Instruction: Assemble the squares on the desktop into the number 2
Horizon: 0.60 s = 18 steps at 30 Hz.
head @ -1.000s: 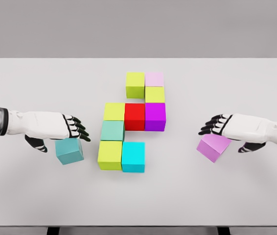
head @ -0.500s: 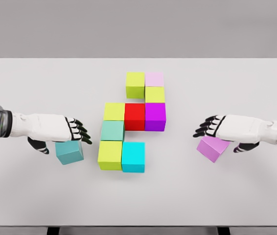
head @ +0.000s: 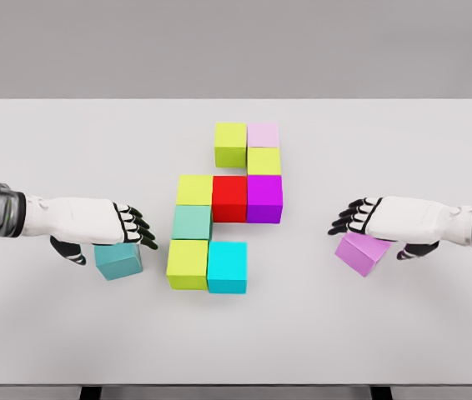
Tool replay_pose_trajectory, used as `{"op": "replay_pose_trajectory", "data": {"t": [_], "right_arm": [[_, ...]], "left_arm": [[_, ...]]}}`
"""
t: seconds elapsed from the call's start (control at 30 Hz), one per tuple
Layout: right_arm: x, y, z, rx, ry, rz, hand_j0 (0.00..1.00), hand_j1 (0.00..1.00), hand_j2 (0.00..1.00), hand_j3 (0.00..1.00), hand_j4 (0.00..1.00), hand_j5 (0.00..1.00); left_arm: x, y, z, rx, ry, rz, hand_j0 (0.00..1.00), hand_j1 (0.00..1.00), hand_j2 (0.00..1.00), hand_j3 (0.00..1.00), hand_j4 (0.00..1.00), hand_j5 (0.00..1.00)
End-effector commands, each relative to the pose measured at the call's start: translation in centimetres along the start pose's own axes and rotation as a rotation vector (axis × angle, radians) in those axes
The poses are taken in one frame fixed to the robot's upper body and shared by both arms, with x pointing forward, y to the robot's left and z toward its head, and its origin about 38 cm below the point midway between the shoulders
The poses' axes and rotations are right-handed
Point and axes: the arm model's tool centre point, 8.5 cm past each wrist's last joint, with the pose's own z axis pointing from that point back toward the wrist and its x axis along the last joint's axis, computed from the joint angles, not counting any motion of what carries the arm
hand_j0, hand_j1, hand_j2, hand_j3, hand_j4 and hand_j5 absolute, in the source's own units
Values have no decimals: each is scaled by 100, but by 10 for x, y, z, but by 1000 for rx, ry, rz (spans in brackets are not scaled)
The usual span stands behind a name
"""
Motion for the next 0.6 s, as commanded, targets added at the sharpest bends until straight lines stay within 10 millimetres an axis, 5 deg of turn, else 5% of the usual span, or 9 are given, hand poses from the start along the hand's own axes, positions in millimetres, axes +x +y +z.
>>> {"op": "replay_pose_trajectory", "data": {"t": [0.0,0.2,0.43,0.57], "right_arm": [[1,0,-2,-1,-7,-5,100,100,100,100,100,100],[2,1,-7,10,-10,5,100,100,100,100,100,100],[4,2,-10,16,-15,11,100,100,100,100,100,100],[3,-1,-10,12,-13,17,86,86,86,86,86,86]], "left_arm": [[0,0,0,1,2,1,95,95,95,95,95,95],[0,-1,0,0,2,3,82,82,82,82,82,82],[0,-1,0,-1,1,3,53,53,53,53,53,53],[0,-1,0,-1,1,3,39,39,39,39,39,39]]}}
